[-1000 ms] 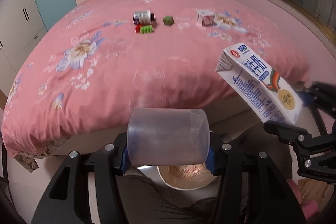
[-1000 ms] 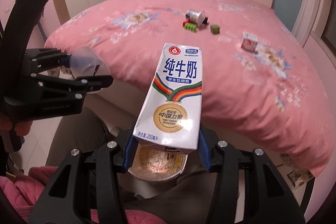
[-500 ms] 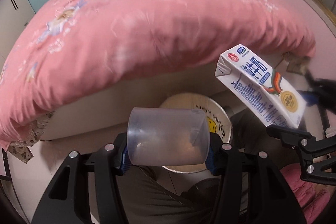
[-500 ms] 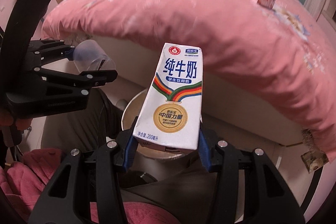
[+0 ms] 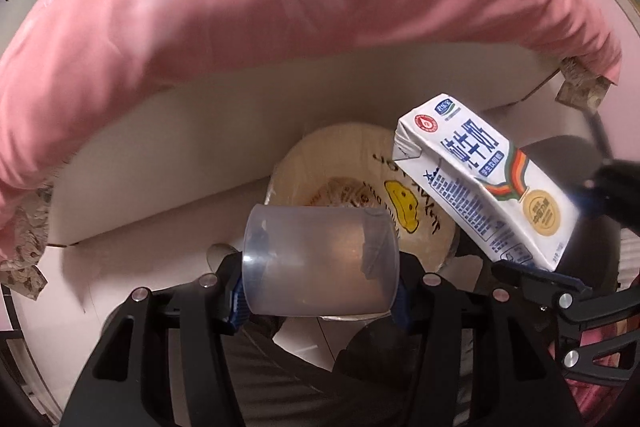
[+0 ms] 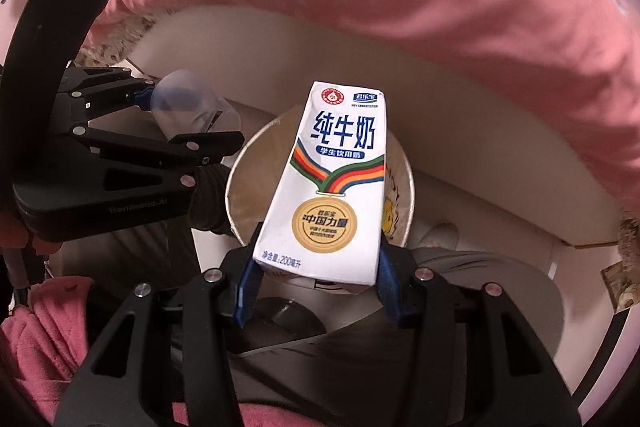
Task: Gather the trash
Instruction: 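Carry the cup and milk carton with both tools over the trash bin, then open both tools to drop the cup and carton into the bin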
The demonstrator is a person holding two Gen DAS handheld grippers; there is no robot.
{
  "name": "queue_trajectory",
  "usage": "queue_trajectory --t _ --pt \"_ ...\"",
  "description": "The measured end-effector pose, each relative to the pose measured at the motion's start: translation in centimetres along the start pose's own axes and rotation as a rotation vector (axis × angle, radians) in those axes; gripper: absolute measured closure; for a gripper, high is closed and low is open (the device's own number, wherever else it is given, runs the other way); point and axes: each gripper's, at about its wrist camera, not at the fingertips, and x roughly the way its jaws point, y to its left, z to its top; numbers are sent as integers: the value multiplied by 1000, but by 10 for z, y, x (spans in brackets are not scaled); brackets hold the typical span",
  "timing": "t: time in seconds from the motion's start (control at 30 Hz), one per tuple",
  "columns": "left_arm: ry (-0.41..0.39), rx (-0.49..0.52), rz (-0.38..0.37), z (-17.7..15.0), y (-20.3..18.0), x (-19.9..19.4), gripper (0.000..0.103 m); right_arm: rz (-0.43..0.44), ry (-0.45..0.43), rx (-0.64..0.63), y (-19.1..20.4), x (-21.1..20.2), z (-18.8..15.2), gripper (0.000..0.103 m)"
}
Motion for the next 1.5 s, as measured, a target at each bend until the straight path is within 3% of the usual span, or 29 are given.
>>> queue_trajectory --t 0.67,1.07,1.2,1.5 --pt "243 -37 -49 25 9 127 47 86 284 124 -26 117 16 52" --pt "377 -83 -88 22 6 195 47 143 445 226 -37 189 14 52" --pt "434 -106 -108 22 10 216 47 107 462 201 -35 204 19 52" --pt "492 -117 -99 20 2 243 47 139 520 260 -50 230 19 52"
